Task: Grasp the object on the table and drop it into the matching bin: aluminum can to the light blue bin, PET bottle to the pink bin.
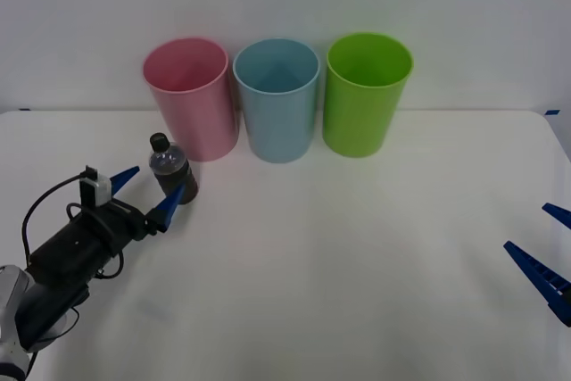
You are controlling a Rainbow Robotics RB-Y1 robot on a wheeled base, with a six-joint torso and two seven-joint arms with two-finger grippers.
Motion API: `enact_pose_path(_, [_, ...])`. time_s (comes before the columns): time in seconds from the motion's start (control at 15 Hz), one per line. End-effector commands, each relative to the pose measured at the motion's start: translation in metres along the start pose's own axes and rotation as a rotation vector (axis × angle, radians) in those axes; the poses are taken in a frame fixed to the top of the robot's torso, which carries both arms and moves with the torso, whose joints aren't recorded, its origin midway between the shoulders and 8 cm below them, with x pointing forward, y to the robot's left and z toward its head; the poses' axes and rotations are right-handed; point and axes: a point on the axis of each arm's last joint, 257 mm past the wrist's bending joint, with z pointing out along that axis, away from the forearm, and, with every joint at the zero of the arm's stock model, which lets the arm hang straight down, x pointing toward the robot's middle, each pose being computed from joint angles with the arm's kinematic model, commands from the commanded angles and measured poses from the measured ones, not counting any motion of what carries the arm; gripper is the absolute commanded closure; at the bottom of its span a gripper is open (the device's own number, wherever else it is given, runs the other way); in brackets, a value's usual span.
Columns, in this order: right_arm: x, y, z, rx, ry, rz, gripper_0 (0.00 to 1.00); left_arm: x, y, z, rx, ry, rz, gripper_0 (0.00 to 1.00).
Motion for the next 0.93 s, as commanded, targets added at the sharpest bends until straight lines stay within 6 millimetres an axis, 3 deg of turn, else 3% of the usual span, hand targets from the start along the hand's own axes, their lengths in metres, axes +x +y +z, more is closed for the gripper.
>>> enact_pose_path(0.07, [0.000,0.000,0.000,0.000,0.000,0.000,0.00,-0.002,-0.002,0.013,-0.011,0.004,0.014,0.00])
enact_pose_path(0.6, [0.000,0.000,0.000,0.000,0.000,0.000,0.00,-0.002,-0.004,0.040,0.002,0.026,0.037,0.00])
enact_pose_path(0.93, [0.000,0.000,0.000,0.000,0.000,0.000,0.00,-0.001,-0.008,0.043,0.007,0.031,0.041,0.00])
